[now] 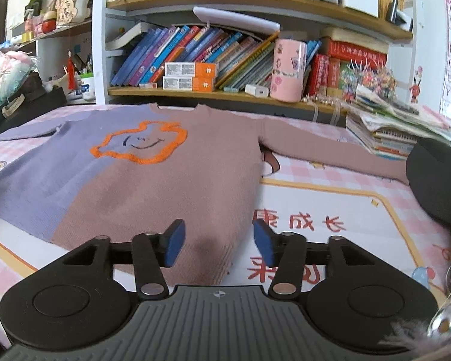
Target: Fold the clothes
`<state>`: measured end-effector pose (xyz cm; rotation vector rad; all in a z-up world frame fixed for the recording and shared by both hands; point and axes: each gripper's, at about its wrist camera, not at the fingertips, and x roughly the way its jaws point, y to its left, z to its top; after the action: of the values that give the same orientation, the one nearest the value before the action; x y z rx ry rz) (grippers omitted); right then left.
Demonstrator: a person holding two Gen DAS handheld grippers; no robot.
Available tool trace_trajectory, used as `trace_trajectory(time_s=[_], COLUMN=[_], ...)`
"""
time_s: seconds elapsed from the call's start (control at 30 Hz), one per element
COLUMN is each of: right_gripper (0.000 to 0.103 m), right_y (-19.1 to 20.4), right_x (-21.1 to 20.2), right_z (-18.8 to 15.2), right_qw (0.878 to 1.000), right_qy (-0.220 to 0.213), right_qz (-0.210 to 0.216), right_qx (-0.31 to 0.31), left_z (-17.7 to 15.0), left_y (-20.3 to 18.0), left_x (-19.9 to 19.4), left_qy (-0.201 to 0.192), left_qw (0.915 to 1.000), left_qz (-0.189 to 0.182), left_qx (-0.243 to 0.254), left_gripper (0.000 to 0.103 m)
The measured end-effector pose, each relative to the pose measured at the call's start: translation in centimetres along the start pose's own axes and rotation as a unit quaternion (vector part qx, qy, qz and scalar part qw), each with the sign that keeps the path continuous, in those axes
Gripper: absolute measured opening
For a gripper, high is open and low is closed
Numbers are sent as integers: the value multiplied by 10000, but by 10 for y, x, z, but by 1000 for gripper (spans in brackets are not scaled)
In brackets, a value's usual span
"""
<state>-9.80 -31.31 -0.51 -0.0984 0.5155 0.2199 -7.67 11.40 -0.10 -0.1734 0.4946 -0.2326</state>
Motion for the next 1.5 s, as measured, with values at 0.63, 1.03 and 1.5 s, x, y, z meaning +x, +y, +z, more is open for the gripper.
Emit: trace_trajectory(time_s=[0.63, 1.03, 1.5], right_gripper=[103, 103, 103], right_y=[55, 92, 96], right_x=[13, 86, 116], right_z=[16, 61, 74], right_qw=[9925, 9816, 9782], right_qy=[-409, -576, -613], right_qz=[393, 1239, 1718], right_qx=[-1087, -1336, -998], left_z=[-2, 52, 89], left_y=[4, 89, 223], left_x=[-9, 24, 85], left_qy=[-493, -171, 189], left_qw=[9976, 9865, 9459], left_qz=[398, 1629, 2834], left_qx=[292, 47, -1570], left_gripper=[98, 98, 60])
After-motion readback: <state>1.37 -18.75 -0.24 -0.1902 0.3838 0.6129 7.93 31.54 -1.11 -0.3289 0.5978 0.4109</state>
